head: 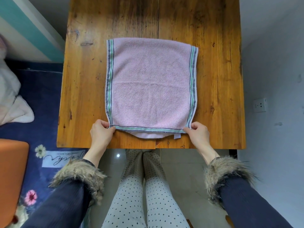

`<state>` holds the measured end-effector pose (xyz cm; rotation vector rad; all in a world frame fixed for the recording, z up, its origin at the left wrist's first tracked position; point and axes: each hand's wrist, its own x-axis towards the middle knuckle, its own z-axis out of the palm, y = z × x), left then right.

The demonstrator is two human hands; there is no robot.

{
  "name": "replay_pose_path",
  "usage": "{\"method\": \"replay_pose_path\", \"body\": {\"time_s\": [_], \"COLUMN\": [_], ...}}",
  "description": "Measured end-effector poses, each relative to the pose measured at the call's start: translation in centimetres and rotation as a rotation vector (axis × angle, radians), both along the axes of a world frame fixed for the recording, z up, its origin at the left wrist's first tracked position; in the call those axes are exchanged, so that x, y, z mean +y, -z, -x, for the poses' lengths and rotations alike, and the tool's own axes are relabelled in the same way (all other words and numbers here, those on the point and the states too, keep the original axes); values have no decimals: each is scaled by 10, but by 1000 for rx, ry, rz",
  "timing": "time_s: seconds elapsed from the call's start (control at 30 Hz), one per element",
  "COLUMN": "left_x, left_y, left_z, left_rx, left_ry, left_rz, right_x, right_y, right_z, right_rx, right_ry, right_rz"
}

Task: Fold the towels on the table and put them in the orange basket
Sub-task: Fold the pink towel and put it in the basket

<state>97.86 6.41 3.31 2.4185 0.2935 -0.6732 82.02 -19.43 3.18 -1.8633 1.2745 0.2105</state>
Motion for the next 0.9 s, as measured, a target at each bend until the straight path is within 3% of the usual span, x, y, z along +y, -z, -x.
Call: {"method": "replay_pose_path", "body": {"time_s": [0.17,0.4,0.57,0.77,0.9], "left_x": [-4,-6,-5,0,8], "left_y": [-2,-6,-7,-22,-56], "left_z": [0,7,3,-9,-25], "left_rx": [26,51,85,383,546], "left_ry": [-16,-116,-125,-337,-548], "left_rz": [60,194,175,323,548], "right_x": [-5,-16,-22,-25,-36], "right_y": [-6,-7,-12,-30,-61], "right_z": [4,16,19,15,3], "right_rx": [-73,-137,-182,-205,-271], "right_ry": [194,408,492,522,603], "right_rz": [-257,-445,-542,-569,-642]}}
